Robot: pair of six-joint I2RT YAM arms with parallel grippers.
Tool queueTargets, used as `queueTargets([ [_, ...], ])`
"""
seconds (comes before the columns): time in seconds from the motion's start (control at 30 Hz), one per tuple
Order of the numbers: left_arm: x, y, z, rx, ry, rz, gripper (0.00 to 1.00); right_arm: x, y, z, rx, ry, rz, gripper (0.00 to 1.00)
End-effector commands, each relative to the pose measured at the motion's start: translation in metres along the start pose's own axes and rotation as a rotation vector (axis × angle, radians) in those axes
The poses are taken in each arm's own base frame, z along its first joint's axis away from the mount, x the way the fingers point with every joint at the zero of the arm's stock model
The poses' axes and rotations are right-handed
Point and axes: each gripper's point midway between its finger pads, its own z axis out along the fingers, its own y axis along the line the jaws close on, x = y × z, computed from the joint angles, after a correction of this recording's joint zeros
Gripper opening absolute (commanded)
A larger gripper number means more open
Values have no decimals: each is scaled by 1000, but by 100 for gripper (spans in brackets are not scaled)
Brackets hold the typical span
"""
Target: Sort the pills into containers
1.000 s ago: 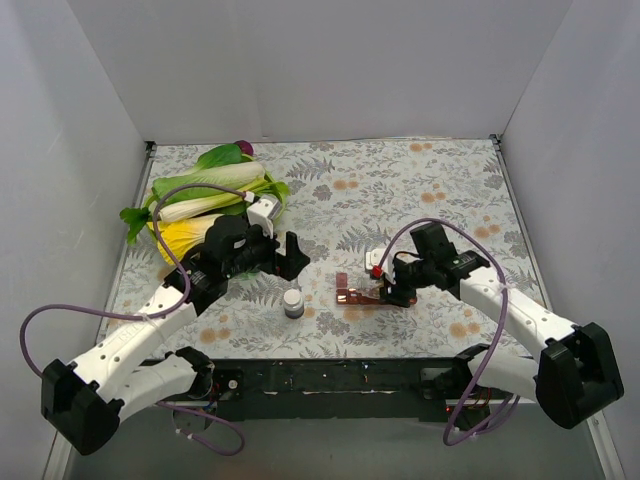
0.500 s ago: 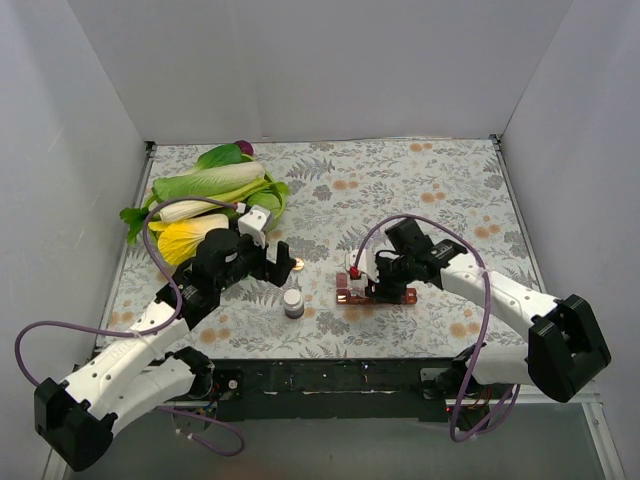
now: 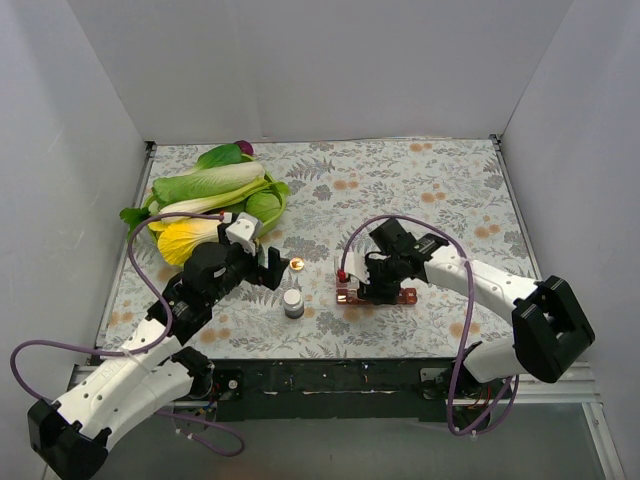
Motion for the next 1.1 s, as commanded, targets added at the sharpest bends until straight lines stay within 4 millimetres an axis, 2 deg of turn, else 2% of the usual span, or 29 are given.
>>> queueTargets([
  [0.0, -4, 5, -2, -25, -40, -7, 98, -9, -7, -7, 21, 22, -8, 1],
  [1.07, 0, 9, -3, -43, -45, -3, 98, -1, -9, 3, 12, 187, -16, 1],
])
